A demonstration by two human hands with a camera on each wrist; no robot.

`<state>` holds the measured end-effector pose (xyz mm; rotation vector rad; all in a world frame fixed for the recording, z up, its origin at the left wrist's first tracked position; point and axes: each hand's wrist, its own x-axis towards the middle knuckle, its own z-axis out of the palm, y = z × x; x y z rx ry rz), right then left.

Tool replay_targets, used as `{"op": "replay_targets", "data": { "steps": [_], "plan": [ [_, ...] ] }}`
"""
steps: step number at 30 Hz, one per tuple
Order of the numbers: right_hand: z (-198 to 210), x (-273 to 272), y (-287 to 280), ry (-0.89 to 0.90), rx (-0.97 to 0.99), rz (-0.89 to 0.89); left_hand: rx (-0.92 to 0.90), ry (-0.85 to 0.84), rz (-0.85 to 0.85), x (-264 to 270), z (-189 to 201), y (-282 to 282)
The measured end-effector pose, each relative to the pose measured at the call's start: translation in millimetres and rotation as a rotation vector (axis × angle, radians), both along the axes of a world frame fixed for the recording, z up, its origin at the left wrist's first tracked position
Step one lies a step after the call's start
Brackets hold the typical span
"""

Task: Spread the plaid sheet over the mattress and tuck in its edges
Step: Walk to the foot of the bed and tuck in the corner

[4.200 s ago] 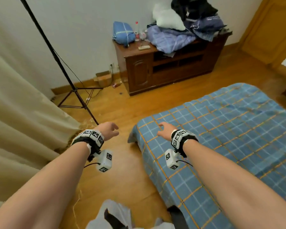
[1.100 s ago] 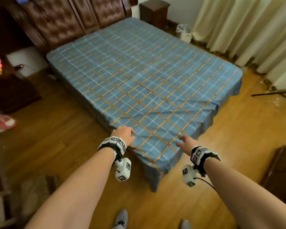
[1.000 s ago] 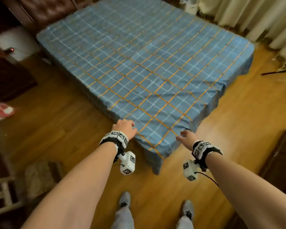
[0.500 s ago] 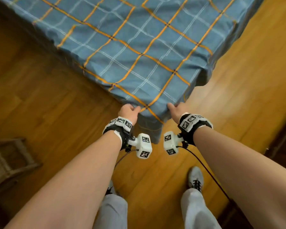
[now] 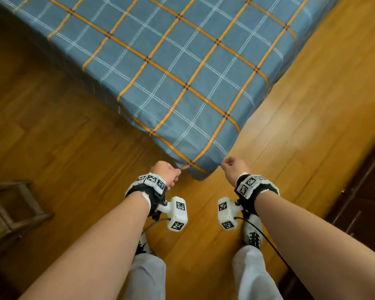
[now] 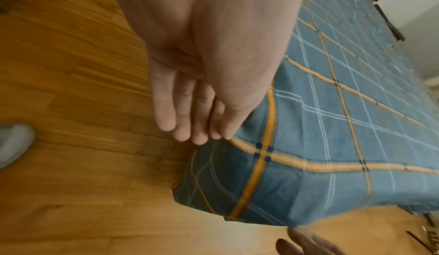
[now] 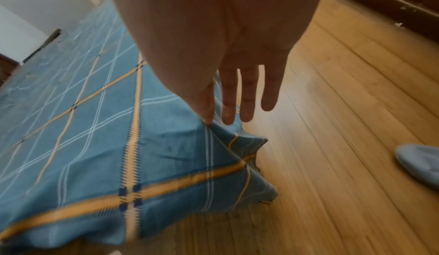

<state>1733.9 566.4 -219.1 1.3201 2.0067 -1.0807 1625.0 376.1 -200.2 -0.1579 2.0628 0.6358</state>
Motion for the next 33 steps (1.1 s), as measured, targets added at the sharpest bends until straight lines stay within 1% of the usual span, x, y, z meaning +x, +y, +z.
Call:
{"op": "replay_targets", "data": {
  "steps": [4, 6, 7, 8, 10, 13, 15, 17, 19, 20, 21, 23, 26, 27, 28, 30, 33],
  "plan": [
    [3, 3, 5, -0.069, -0.089, -0.016, -0.060, 0.078, 0.063, -2, 0, -2],
    [4, 9, 11, -0.072, -0.125, -0.057, -0.012, 0.086, 0.114, -5, 6, -1],
    [5, 12, 15, -0.059, -0.158, -0.106, 0.032, 0.078, 0.155, -5, 10, 1],
    [4, 12, 19, -0.034, -0.203, -0.180, 0.083, 0.065, 0.218, -7, 14, 4],
    [9, 10, 22, 0.038, -0.313, -0.330, 0.211, 0.006, 0.398, -10, 19, 9],
    [7, -2, 20, 0.108, -0.443, -0.445, 0.424, -0.138, 0.672, -16, 16, 16],
    [-5, -13, 20, 0.151, -0.504, -0.499, 0.497, -0.193, 0.835, -22, -2, 23],
    [-22, -17, 14, 0.175, -0.518, -0.559, 0.500, -0.148, 0.939, -27, -30, 24],
    [-40, -23, 4, 0.196, -0.504, -0.616, 0.405, -0.105, 0.926, -33, -54, 18],
    [-46, -25, -4, 0.190, -0.513, -0.617, 0.349, -0.116, 0.917, -34, -65, 9],
    [-50, -25, -13, 0.177, -0.516, -0.612, 0.344, -0.144, 0.920, -35, -73, 2],
    [-61, -23, -22, 0.174, -0.494, -0.610, 0.424, -0.226, 0.919, -42, -79, -4],
    [-71, -27, -34, 0.164, -0.443, -0.601, 0.521, -0.320, 1.025, -65, -88, -2],
    [-73, -30, -37, 0.159, -0.426, -0.601, 0.509, -0.318, 1.051, -73, -87, -1],
    [-74, -34, -40, 0.156, -0.407, -0.614, 0.470, -0.295, 1.023, -79, -89, 0],
    [-75, -40, -42, 0.154, -0.357, -0.643, 0.387, -0.231, 0.916, -87, -93, 1],
    [-74, -44, -42, 0.134, -0.325, -0.631, 0.341, -0.253, 0.835, -92, -97, -1]
  ]
}}
